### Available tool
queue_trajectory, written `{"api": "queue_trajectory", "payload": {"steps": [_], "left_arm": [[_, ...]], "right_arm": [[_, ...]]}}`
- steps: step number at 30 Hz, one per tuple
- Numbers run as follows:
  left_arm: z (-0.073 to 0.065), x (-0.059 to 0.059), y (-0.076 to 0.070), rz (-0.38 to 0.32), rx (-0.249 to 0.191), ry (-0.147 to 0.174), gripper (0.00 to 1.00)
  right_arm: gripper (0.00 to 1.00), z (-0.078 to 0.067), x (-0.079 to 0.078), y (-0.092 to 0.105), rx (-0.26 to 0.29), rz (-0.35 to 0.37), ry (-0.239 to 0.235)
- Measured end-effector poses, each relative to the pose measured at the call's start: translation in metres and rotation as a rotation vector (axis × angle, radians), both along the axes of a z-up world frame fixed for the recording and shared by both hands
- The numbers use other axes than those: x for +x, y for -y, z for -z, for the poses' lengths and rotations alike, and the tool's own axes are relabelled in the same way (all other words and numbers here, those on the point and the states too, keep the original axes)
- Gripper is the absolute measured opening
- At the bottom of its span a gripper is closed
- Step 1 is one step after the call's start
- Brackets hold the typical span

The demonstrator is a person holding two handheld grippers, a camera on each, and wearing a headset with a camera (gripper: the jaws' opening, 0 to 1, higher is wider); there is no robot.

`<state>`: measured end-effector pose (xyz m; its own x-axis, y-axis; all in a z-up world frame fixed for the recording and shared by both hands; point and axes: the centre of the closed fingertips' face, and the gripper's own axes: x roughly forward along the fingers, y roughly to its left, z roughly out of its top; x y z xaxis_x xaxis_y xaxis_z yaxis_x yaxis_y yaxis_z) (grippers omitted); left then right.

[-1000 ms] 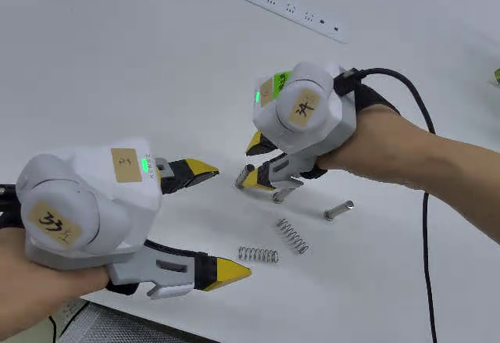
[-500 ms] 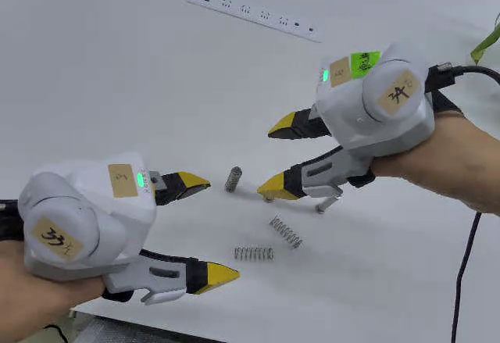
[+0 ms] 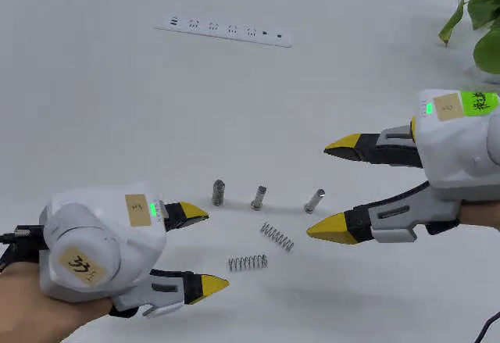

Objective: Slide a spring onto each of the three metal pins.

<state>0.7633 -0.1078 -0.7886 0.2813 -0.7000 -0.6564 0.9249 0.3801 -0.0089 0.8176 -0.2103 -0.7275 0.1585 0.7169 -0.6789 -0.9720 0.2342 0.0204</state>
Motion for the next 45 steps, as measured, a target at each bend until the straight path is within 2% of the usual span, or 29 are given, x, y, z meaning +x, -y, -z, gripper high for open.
{"api": "queue_trajectory", "payload": {"steps": [2, 4, 5, 9, 12, 15, 22, 29, 32, 35, 39, 45], "left_arm": [[0.006, 0.001, 0.004, 0.020, 0.031, -0.003, 0.43], [0.010, 0.003, 0.008, 0.026, 0.041, -0.011, 0.39], [0.017, 0.003, 0.007, 0.029, 0.053, -0.023, 0.36], [0.030, 0.001, 0.014, 0.056, 0.094, -0.038, 0.27], [0.041, -0.003, 0.017, 0.089, 0.135, -0.046, 0.25], [0.050, -0.005, 0.019, 0.103, 0.155, -0.060, 0.23], [0.065, -0.002, 0.018, 0.110, 0.199, -0.062, 0.18], [0.071, -0.002, 0.020, 0.126, 0.234, -0.059, 0.15], [0.071, -0.003, 0.022, 0.142, 0.245, -0.042, 0.12], [0.075, -0.003, 0.019, 0.136, 0.255, -0.047, 0.11], [0.074, -0.002, 0.020, 0.145, 0.255, -0.039, 0.11], [0.074, -0.002, 0.019, 0.140, 0.243, -0.044, 0.10]], "right_arm": [[0.72, 0.002, -0.003, 0.008, 0.013, 0.022, -0.003], [0.73, 0.004, -0.007, 0.014, 0.025, 0.042, -0.004], [0.73, 0.006, -0.008, 0.019, 0.032, 0.062, -0.010], [0.75, 0.010, -0.017, 0.030, 0.046, 0.099, -0.022], [0.75, 0.011, -0.022, 0.038, 0.063, 0.134, -0.027], [0.76, 0.013, -0.027, 0.045, 0.075, 0.161, -0.033], [0.76, 0.016, -0.033, 0.055, 0.090, 0.208, -0.041], [0.75, 0.013, -0.031, 0.058, 0.097, 0.228, -0.032], [0.75, 0.013, -0.031, 0.058, 0.105, 0.234, -0.034], [0.75, 0.014, -0.031, 0.058, 0.104, 0.232, -0.037], [0.75, 0.015, -0.031, 0.058, 0.102, 0.231, -0.040], [0.74, 0.016, -0.032, 0.054, 0.105, 0.224, -0.045]]}}
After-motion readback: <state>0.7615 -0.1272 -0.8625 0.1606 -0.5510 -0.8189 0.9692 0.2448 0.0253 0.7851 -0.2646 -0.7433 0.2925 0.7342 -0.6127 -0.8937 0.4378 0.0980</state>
